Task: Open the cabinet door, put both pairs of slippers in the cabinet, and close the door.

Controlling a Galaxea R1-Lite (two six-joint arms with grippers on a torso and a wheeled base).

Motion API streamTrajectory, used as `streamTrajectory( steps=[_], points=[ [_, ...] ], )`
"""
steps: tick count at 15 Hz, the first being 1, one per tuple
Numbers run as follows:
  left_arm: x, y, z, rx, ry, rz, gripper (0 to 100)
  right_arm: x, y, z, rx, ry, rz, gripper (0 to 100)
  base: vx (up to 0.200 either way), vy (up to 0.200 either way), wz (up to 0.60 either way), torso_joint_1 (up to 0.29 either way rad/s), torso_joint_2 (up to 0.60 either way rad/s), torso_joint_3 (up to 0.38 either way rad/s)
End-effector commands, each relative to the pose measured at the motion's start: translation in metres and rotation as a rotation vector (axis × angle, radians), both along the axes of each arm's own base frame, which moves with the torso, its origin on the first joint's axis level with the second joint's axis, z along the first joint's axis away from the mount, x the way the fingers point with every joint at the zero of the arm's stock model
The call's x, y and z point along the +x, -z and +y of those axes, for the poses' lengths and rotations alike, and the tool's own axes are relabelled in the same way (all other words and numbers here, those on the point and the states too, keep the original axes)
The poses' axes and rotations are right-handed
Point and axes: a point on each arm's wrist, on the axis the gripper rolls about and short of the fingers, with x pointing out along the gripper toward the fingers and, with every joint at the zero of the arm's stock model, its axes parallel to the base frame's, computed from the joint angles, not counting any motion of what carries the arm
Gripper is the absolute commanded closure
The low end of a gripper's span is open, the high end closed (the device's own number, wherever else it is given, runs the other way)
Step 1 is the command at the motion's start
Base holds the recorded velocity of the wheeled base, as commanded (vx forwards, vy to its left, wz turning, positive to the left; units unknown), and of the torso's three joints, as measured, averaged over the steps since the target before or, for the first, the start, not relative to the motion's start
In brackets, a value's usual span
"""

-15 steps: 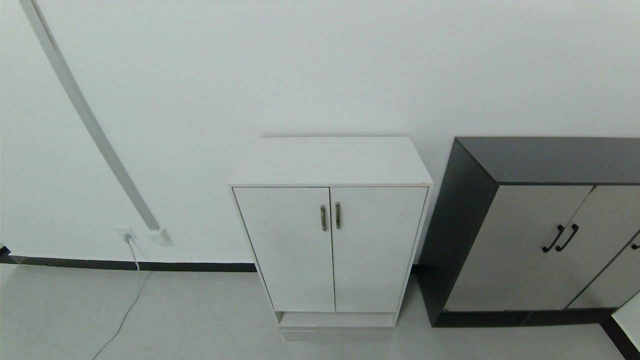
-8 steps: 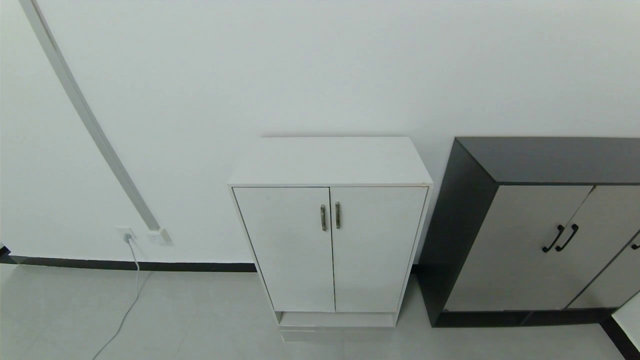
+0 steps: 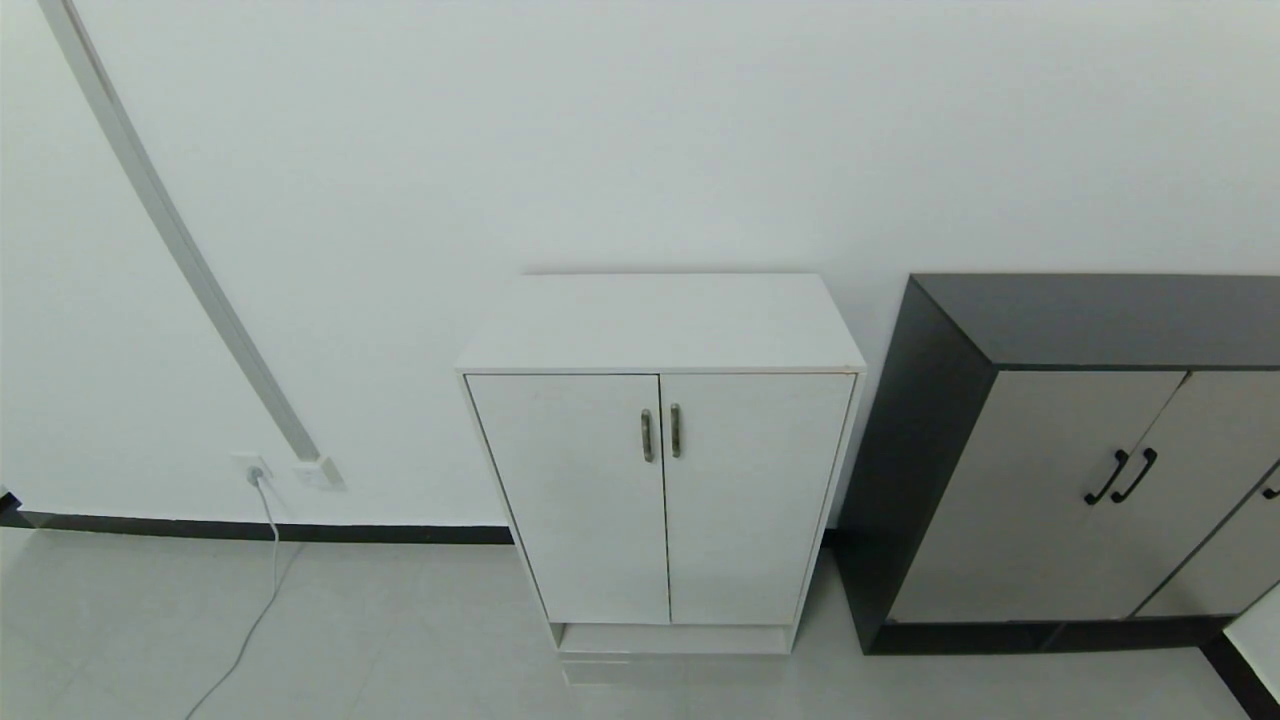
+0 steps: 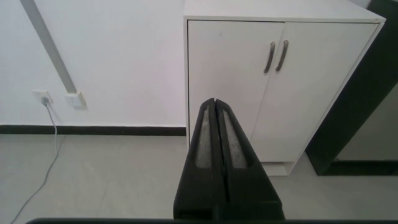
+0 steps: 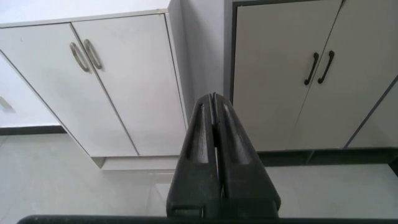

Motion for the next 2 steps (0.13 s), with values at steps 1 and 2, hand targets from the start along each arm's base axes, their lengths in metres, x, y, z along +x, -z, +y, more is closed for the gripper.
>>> streamTrajectory(
  steps=[1,2],
  points=[
    [0.0001,-0.0001,0.0,-0.001,-0.002,0.001,100,0.0001,0.0001,0.0001,0.0,0.0,0.002,100,0.0,0.0,0.0,0.0,0.0,0.0],
    [0.0001,-0.0001,0.0,-0.001,0.0,0.001,100,0.0001,0.0001,0.0,-0.001,-0.002,0.002,100,0.0,0.0,0.0,0.0,0.0,0.0]
  ],
)
